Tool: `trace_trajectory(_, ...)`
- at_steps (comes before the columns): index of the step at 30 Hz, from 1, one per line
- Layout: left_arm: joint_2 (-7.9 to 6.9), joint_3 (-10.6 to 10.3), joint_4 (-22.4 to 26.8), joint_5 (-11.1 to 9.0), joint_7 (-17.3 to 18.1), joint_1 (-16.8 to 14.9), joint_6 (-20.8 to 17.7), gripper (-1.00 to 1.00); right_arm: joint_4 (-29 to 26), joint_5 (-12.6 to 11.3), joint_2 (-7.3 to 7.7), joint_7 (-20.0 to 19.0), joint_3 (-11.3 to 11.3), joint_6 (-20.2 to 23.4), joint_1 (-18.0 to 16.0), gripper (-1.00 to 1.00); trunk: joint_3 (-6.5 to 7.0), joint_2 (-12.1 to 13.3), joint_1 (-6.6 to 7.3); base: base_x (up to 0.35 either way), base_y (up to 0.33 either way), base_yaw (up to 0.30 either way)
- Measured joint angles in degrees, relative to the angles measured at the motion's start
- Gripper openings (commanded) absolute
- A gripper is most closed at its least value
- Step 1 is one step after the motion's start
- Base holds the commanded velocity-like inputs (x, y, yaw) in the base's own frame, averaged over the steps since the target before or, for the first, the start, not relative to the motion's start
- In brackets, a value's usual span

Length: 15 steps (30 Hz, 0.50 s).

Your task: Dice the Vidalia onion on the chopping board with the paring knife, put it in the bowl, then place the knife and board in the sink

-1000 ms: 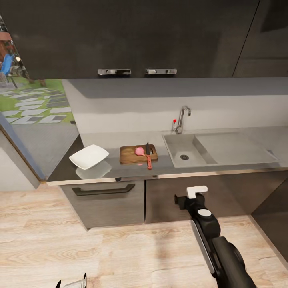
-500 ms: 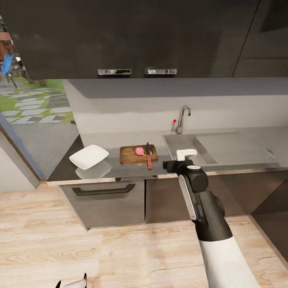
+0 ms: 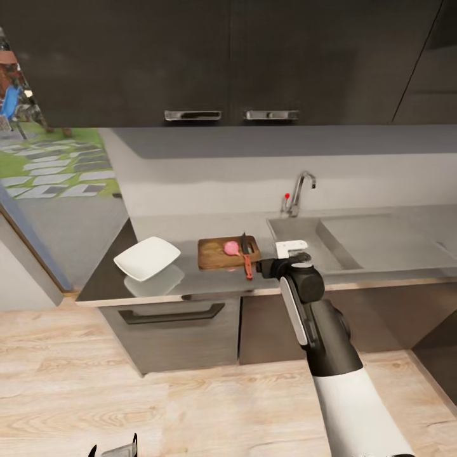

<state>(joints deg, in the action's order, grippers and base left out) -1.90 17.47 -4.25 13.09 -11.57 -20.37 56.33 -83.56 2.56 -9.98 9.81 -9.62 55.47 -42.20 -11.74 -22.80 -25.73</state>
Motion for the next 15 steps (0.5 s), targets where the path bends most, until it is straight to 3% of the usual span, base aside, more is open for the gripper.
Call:
trace_trajectory(6,0.0,0.0,0.0,0.0,0.0,0.0,0.0,1.0,2.96,-0.06,0.0,-0.51,0.0,-0.26,-0.01,1.0,0.0,0.0,0.0,0.187,0.246,0.0)
trace_trajectory(8,0.0,0.0,0.0,0.0,0.0,0.0,0.0,1.0,3.47,-0.08,0.0,-2.37,0.05,-0.31,-0.01,1.0,0.0,0.0,-0.01,0.119,0.192,0.0)
trace_trajectory(15,0.0,-0.01,0.0,0.0,0.01,0.0,-0.02,1.0,6.29,0.01,-0.01,-3.52,0.17,-2.53,-0.01,1.0,0.0,0.0,-0.02,0.032,0.052,0.0)
